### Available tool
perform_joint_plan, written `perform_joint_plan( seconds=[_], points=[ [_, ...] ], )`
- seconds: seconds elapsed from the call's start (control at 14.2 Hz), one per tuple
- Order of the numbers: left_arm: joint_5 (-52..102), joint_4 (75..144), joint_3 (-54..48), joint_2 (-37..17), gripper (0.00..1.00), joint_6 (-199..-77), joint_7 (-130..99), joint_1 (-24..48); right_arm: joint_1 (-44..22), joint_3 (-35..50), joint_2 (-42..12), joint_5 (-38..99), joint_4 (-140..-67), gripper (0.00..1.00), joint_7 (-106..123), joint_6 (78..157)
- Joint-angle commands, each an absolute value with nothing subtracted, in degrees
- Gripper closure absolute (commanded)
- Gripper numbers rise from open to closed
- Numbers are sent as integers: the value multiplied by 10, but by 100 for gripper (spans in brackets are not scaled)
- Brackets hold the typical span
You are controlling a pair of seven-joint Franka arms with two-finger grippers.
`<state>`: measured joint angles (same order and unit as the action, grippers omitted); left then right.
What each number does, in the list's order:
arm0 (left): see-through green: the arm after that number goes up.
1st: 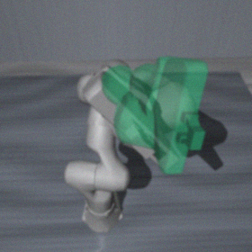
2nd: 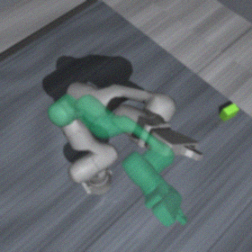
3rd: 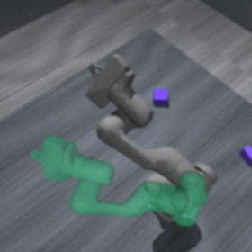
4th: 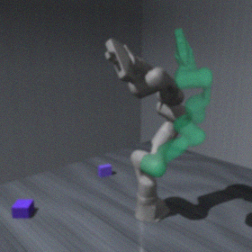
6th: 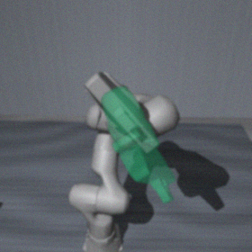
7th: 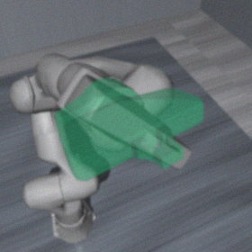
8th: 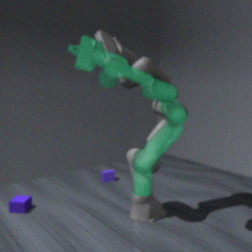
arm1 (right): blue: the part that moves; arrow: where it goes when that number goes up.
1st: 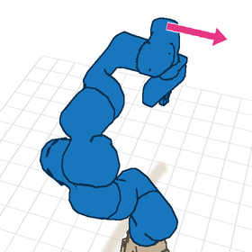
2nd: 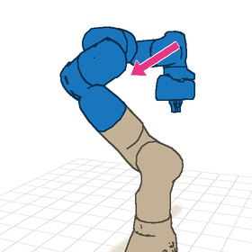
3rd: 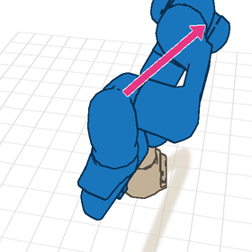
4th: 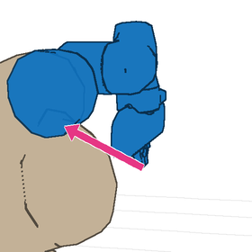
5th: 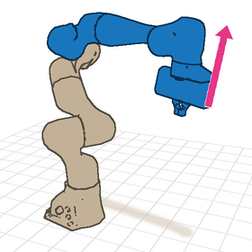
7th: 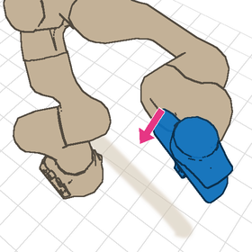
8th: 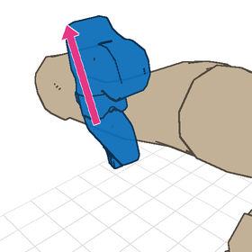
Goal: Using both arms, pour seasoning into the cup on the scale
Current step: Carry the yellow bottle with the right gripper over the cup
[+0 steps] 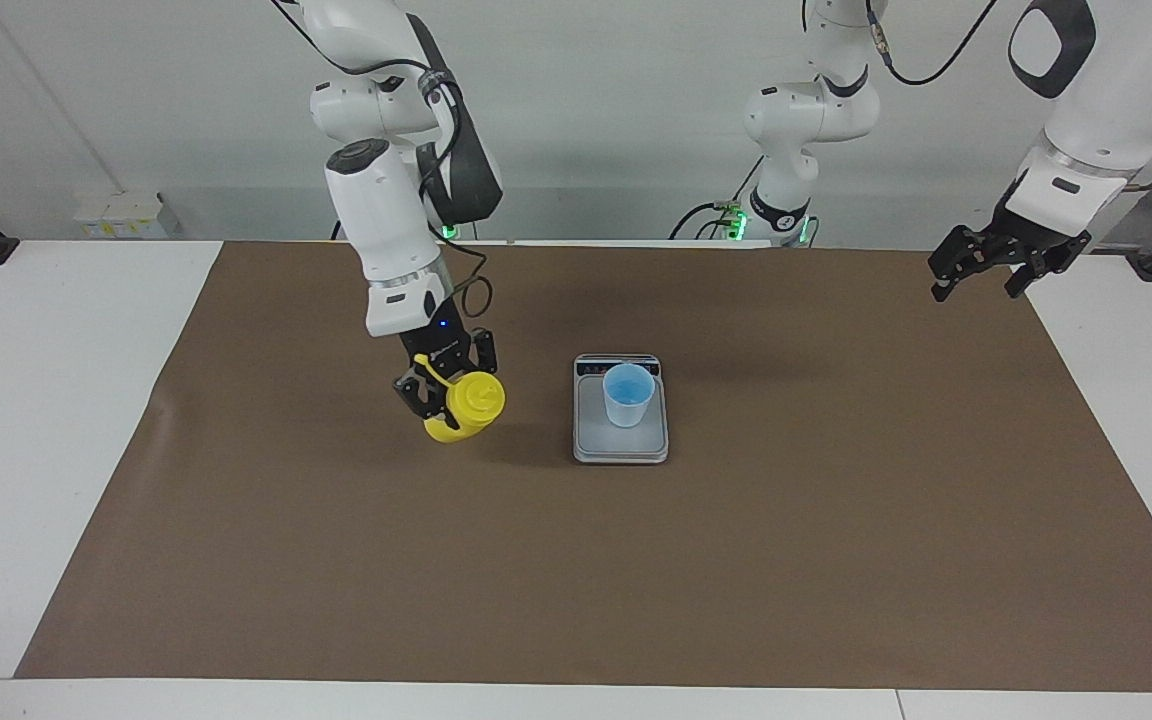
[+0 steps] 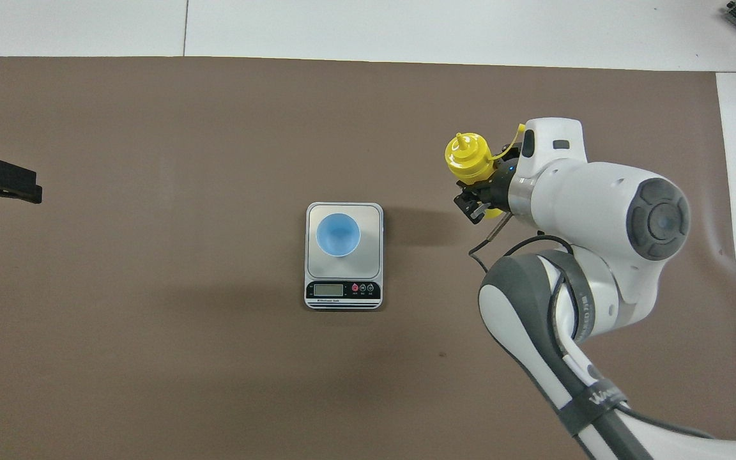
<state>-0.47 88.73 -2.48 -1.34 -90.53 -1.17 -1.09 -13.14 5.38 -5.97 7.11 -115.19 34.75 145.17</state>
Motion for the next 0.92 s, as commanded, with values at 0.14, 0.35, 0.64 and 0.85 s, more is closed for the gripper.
perform_joint_plan(
  seconds=[0.14,0.35,0.64,0.85],
  points=[
    [3,901,-23,1,0,-903,-9,-13,-176,55,-43,-50,-1139,100,289,1388],
    [3,901,-23,0,0,-903,-9,-13,-210,55,-49,-117,-1137,100,278,1371],
    [3,901,-23,1,0,-903,-9,-13,-233,58,-70,-221,-1122,100,279,1338],
    [3,901,-23,1,0,-903,-9,-13,-258,57,-84,-273,-1102,100,279,1296]
  ],
)
